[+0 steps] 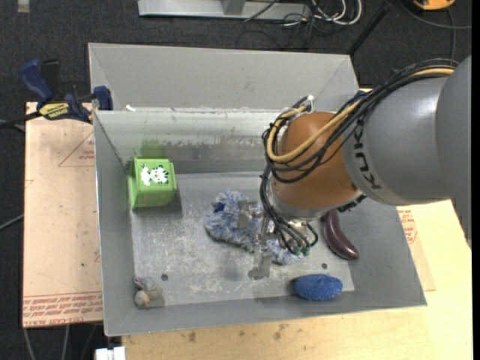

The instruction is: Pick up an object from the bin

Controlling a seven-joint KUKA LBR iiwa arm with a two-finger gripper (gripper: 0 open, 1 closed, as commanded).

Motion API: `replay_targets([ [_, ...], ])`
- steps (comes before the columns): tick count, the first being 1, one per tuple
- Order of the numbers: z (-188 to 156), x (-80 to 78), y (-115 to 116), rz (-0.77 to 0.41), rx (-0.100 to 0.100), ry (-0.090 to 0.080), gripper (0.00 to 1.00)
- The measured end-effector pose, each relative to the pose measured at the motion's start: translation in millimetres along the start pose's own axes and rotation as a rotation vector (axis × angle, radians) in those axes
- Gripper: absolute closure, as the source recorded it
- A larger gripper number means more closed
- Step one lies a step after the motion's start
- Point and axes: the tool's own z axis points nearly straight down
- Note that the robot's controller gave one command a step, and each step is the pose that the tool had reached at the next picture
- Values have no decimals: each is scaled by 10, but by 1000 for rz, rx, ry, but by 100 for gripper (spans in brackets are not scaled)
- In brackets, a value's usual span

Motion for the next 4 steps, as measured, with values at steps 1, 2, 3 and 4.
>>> replay_targets([
  [1,163,-181,-146,70,3,6,0],
  [2,398,-384,-221,18,0,1,100],
  [3,398,-384,-221,18,0,1,100],
  [4,-1382,-401,-178,79,1,2,100],
])
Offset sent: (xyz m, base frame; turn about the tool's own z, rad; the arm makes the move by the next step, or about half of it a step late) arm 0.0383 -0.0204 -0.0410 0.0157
